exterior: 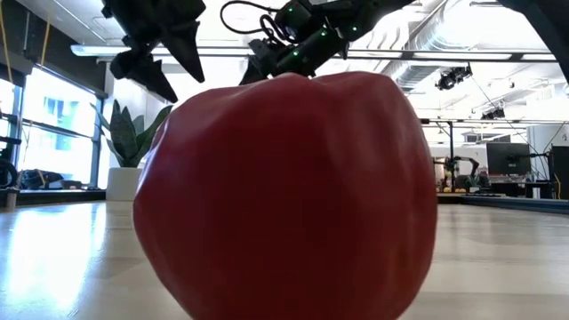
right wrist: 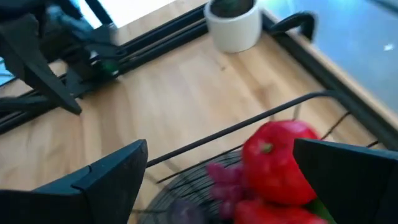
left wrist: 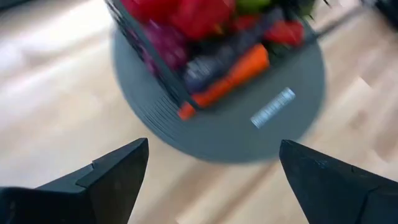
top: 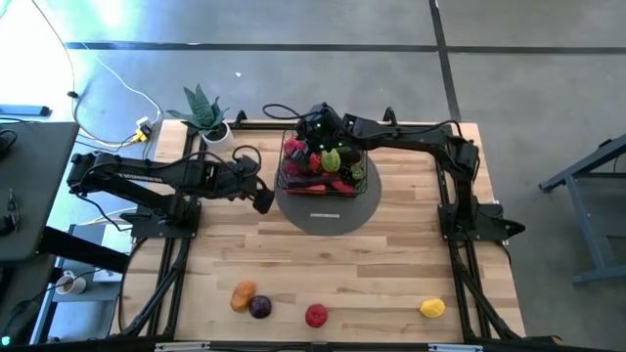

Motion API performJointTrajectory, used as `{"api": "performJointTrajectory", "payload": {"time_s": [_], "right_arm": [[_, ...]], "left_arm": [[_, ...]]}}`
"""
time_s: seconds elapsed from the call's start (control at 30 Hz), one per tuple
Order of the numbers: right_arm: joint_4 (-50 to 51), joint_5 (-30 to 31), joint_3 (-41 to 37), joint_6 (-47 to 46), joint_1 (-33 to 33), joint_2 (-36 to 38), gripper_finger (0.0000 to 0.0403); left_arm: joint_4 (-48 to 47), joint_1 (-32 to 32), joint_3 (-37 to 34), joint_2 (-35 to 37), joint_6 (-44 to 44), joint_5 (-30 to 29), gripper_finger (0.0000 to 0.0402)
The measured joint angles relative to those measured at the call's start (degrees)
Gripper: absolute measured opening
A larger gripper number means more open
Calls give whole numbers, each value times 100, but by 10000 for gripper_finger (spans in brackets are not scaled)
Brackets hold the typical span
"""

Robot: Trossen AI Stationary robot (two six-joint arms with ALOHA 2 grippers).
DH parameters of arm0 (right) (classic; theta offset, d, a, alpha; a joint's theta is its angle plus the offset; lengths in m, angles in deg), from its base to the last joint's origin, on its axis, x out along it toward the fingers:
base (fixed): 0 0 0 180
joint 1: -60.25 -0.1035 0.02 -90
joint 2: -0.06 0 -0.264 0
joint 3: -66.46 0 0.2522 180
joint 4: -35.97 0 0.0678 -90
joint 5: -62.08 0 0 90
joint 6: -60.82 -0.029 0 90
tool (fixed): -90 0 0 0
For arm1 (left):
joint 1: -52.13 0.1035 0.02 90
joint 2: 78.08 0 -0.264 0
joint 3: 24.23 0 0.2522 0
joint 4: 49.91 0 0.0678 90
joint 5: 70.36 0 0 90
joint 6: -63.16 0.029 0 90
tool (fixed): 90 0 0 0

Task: Build produce basket
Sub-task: Put the brown potato into the wire basket

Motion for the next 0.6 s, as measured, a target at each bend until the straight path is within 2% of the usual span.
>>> {"api": "performJointTrajectory", "payload": {"time_s": [0.3,0.6], "right_arm": [[137,-111,0,-588,-388,0,385],[136,-121,0,-1530,-873,3,385]], "left_arm": [[-53,-768,0,-1,-1235,964,353],[-710,-2192,2,0,-2584,1207,353]]}}
